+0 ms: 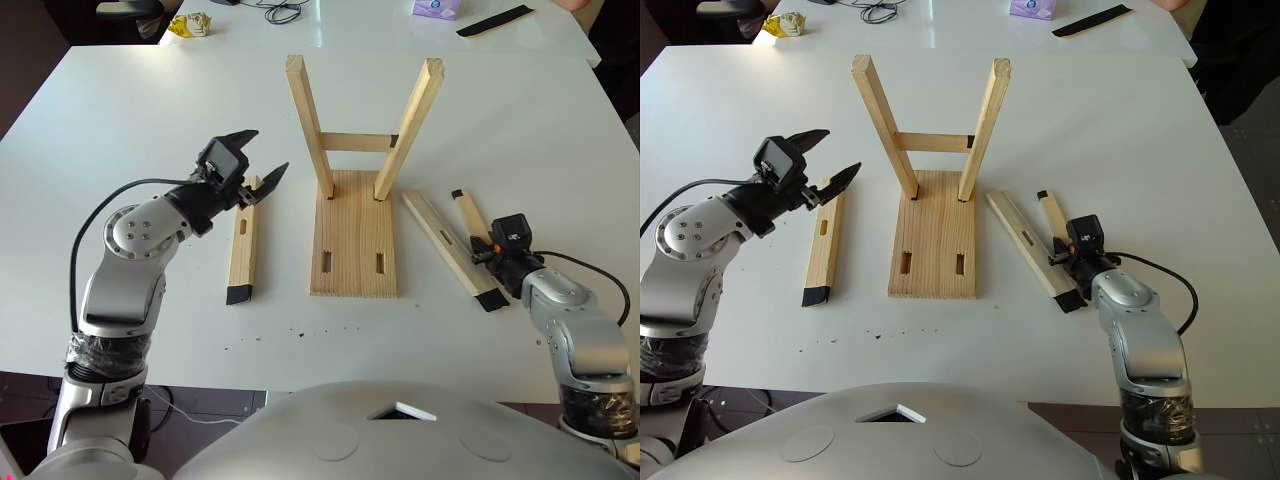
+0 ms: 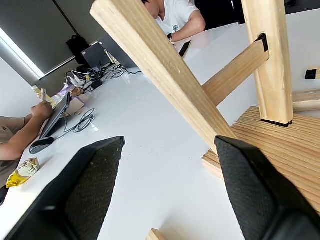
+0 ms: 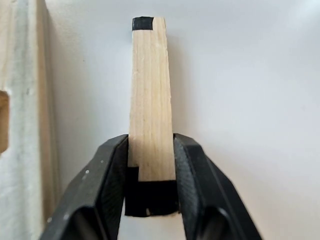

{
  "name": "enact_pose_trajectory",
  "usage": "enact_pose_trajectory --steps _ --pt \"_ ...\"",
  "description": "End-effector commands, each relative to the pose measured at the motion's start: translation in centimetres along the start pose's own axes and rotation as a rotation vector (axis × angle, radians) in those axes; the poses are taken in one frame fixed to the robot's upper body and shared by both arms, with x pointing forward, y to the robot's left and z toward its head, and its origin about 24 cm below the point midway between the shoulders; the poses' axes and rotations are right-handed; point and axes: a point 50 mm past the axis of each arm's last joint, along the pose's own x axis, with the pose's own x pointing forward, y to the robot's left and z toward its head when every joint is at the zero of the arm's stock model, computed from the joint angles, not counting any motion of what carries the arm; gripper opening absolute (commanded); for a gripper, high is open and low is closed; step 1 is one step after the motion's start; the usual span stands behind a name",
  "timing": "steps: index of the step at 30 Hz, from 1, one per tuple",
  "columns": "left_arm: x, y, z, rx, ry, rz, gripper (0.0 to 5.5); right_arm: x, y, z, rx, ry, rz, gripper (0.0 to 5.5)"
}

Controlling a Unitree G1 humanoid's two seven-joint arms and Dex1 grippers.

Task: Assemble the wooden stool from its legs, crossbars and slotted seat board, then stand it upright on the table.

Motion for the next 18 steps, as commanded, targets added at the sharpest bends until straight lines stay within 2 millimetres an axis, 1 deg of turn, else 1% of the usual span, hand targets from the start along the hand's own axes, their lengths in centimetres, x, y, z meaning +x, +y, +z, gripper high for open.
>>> enact_pose_trajectory --steps 1,6,8,10,12,14,16,18 --pt "-0.2 1.5 0.4 -0.015 -0.011 0.065 3.36 0.1 -1.6 2.6 -0.009 -0.116 -0.009 1.31" --pt "-0.8 3.4 1.0 -0.035 -0.043 0.128 3.36 -0.6 -3.9 6.7 -0.058 -0.295 0.004 1.31" --pt "-1.1 4.4 1.6 -0.064 -0.077 0.152 3.36 -1.4 -4.6 8.7 -0.074 -0.393 0.024 1.31" --pt "-1.3 5.5 2.5 -0.117 -0.134 0.18 3.36 -2.6 -4.8 11.1 -0.081 -0.519 0.076 1.31" --pt "-1.3 6.4 3.8 -0.184 -0.203 0.181 3.36 -4.3 -4.3 13.5 -0.082 -0.652 0.179 1.31" --pt "-1.1 6.6 5.1 -0.273 -0.276 0.125 3.36 -6.1 -3.3 15.7 -0.055 -0.769 0.356 1.31" --pt "-1.1 6.3 6.1 -0.392 -0.344 0.014 3.36 -7.7 -2.3 17.0 -0.04 -0.827 0.538 1.31" --pt "-1.2 5.6 7.2 -0.49 -0.396 -0.125 3.36 -9.3 -1.6 17.6 -0.038 -0.853 0.735 1.31"
